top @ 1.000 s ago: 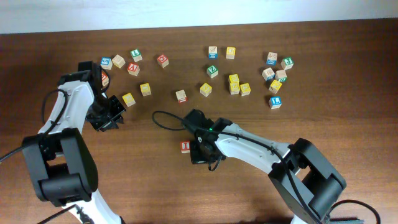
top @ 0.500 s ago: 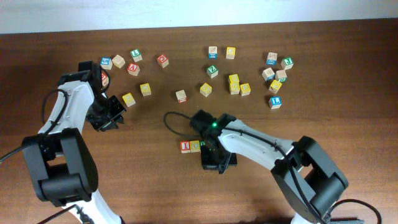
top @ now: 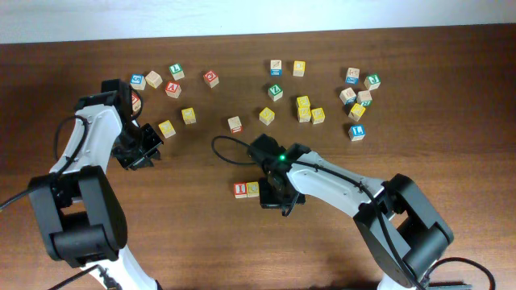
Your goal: Spell out ICRA
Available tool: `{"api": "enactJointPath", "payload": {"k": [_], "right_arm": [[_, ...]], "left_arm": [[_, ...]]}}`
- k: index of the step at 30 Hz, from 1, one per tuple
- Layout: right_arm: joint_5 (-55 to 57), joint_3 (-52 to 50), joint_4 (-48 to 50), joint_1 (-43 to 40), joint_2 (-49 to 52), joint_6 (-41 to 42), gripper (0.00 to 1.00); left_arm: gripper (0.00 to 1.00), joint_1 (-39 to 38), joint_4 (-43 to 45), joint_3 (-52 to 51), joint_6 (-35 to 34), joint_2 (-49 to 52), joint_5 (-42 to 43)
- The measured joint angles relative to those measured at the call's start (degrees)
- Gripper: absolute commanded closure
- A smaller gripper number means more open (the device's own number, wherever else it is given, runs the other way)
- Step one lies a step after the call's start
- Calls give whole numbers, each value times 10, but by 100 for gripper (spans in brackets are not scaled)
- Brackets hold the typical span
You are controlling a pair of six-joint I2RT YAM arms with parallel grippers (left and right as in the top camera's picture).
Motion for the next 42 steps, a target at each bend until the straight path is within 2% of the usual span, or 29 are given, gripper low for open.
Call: {"api": "enactJointPath", "payload": {"k": [42], "right_arm": [[-46, 0, 52, 3, 0, 5, 96]], "left_arm": [[87, 0, 0, 0, 0, 0, 0]]}}
